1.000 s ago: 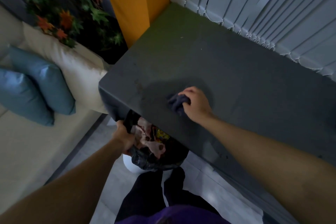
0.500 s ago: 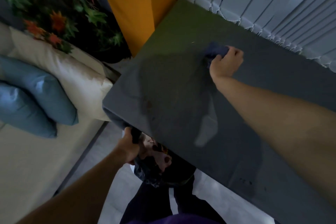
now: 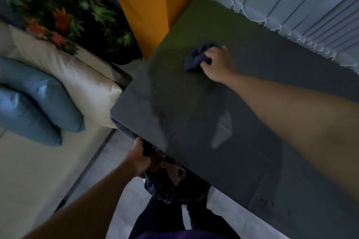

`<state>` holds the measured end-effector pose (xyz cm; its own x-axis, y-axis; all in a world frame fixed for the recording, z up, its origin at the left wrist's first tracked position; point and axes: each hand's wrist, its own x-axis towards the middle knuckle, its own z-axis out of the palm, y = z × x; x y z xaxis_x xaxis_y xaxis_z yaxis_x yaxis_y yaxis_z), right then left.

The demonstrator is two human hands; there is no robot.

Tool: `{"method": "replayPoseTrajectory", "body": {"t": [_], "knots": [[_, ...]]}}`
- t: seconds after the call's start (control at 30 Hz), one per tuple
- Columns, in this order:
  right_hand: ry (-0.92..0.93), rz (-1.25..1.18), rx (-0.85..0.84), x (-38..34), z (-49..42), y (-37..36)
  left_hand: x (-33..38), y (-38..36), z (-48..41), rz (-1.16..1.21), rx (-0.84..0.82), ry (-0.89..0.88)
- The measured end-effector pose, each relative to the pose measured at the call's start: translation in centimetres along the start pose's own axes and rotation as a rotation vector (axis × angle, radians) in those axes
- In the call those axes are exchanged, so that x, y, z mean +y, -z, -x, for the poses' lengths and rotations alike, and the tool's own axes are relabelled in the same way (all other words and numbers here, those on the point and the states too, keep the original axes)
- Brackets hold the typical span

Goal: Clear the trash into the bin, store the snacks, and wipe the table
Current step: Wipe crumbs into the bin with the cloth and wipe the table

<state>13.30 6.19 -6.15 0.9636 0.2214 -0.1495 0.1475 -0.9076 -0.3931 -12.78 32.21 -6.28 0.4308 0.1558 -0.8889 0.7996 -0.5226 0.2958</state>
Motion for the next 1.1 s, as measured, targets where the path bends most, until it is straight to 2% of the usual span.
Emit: {"method": "replayPoseTrajectory", "body": {"t": [0.1,0.23,0.3,0.43,0.47,0.57,0.63,0.77,0.9,0.93,1.03,1.07,1.1], "knots": [[0.085,-0.010,0.022,0.1,3.2,-0.1,-0.1,-0.5,0.8,0.019,-0.008,-0.015],[0.016,0.059,0.054,0.6,7.5,-0.8,-0.5,-1.7,1.9,0.094,0.010,-0.033],[0.039,0.035,0.005,0.1,9.9,-1.4,-1.0,-2.4,2.4,0.114,0.038,-0.039],[0.234,-0.002,-0.204,-0.7,14.4,-2.1,-1.7,-4.1,3.4,0.133,0.066,-0.030],[0.230,-0.024,-0.193,-0.7,15.3,-2.2,-1.9,-4.5,3.7,0.135,0.086,-0.036],[0.057,-0.057,-0.089,-0.9,18.0,-2.9,-2.4,-5.7,4.6,0.139,0.139,-0.056],[0.109,-0.029,-0.162,-1.9,20.0,-3.4,-2.8,-6.3,5.2,0.150,0.155,-0.049],[0.377,-0.054,-0.458,-3.6,24.1,-3.7,-3.3,-7.5,6.5,0.185,0.160,-0.028],[0.203,-0.126,-0.311,-3.2,26.3,-4.8,-4.0,-8.6,7.7,0.217,0.177,-0.032],[0.221,-0.108,-0.315,-3.4,26.9,-5.0,-4.1,-8.8,7.9,0.234,0.185,-0.030],[0.412,-0.096,-0.524,-4.5,28.6,-5.0,-4.1,-9.6,8.2,0.250,0.209,-0.014],[0.451,-0.092,-0.570,-4.7,29.0,-4.8,-4.1,-9.8,8.3,0.253,0.212,-0.010],[0.454,-0.105,-0.548,-4.7,29.1,-4.7,-4.1,-9.9,8.4,0.249,0.216,-0.010]]}}
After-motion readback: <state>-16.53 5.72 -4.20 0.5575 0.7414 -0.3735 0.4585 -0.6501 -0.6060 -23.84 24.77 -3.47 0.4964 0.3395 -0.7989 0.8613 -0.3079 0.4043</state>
